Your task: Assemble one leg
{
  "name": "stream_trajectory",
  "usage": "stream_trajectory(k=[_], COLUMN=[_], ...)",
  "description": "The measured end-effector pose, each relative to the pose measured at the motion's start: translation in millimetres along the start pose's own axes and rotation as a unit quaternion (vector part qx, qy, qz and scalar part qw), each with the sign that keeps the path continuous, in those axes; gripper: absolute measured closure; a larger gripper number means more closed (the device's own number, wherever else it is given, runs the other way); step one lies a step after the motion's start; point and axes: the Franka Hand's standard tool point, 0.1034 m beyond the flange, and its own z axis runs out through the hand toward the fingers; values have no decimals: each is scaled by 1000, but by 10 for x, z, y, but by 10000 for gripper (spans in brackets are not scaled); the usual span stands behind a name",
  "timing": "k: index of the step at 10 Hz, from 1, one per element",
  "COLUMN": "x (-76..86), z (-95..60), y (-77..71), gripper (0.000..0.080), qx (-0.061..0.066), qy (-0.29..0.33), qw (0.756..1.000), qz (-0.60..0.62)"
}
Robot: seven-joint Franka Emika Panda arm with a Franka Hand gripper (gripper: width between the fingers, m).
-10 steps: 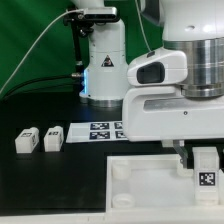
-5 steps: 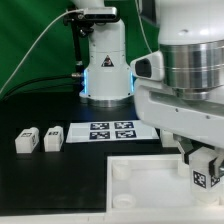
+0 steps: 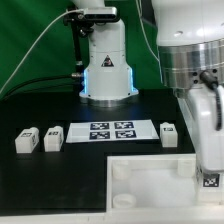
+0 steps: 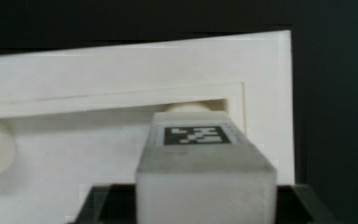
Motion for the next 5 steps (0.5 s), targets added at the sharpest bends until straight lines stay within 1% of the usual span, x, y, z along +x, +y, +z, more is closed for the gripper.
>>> stream_trajectory(k=[1,2,3,4,5], x=[-2,-2,-3,-13,-27], z=[1,6,16,44,51], y=[1,4,9,31,41], gripper=[508,456,456,250,181], qx=[0,-1,-2,-9,-15], qy=[0,0,4,13,15], qw=[1000,999,997,981,959], qz=[-23,-40,-72,-193,-283])
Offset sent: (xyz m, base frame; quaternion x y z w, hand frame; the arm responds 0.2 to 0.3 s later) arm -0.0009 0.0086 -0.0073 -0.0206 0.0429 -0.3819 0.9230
